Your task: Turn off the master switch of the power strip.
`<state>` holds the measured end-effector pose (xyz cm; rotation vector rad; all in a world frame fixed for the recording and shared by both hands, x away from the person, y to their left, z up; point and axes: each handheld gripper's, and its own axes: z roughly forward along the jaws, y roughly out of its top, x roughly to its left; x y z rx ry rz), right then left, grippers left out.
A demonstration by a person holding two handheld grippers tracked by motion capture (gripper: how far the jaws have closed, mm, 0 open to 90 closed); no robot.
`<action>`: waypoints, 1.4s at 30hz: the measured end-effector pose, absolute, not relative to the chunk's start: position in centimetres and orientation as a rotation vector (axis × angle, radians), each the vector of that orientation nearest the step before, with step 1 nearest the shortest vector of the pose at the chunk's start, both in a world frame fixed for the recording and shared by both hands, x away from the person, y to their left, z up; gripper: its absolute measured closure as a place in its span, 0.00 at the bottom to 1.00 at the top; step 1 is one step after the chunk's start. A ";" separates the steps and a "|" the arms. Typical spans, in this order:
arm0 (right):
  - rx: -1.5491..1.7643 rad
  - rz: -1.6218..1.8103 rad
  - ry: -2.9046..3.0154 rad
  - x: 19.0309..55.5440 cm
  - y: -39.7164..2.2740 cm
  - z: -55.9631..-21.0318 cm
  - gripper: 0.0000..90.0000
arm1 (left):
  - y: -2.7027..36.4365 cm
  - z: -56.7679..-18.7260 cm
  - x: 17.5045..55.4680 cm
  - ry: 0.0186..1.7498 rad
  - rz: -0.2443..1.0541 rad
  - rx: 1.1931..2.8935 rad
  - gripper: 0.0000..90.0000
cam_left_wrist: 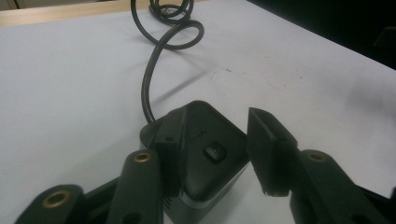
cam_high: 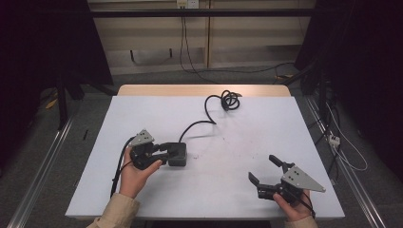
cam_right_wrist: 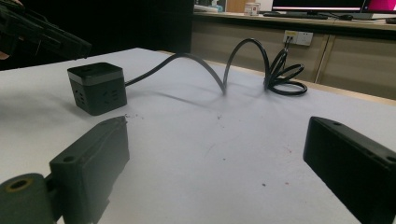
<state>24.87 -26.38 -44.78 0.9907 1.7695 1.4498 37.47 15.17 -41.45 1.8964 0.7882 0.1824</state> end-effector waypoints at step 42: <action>0.996 1.446 1.767 24.8 -26.6 -44.8 0.07 | 16.7 -41.2 36.9 0.772 0.135 1.845 0.12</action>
